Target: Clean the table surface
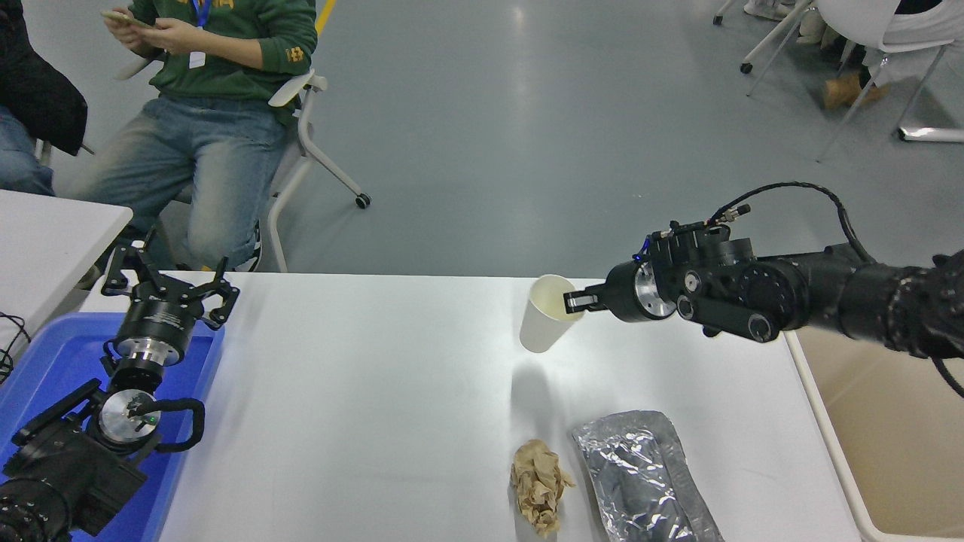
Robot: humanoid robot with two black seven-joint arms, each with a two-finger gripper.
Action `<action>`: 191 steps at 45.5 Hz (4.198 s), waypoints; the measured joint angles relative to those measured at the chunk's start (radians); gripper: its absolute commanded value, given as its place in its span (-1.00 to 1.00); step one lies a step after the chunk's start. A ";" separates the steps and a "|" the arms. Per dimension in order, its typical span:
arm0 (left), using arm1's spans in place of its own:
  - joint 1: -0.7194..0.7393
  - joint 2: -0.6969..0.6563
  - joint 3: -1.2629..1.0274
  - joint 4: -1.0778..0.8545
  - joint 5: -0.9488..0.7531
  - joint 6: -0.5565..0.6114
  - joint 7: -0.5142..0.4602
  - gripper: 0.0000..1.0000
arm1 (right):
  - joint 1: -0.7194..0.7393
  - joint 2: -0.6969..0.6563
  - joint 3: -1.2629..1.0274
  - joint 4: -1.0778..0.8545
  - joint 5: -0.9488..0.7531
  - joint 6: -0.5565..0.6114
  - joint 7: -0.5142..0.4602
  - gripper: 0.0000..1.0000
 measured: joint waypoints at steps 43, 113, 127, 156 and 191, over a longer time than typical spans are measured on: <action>0.000 0.000 0.000 0.000 0.000 0.000 0.000 1.00 | 0.193 -0.427 -0.014 0.276 -0.067 0.014 0.005 -1.00; 0.000 0.000 0.000 0.000 0.000 0.000 0.000 1.00 | -0.464 -0.721 0.169 -0.165 -0.041 -0.146 0.037 -1.00; 0.000 0.000 0.000 0.000 0.000 0.000 0.000 1.00 | -0.584 -0.626 0.203 -0.353 0.007 -0.150 0.054 -1.00; 0.000 0.000 0.000 0.000 0.000 0.000 0.000 1.00 | -0.790 -0.307 0.212 -0.858 0.138 -0.146 0.084 -1.00; 0.000 0.000 0.000 0.000 0.000 0.000 0.000 1.00 | -0.852 -0.243 0.210 -0.963 0.194 -0.157 0.074 1.00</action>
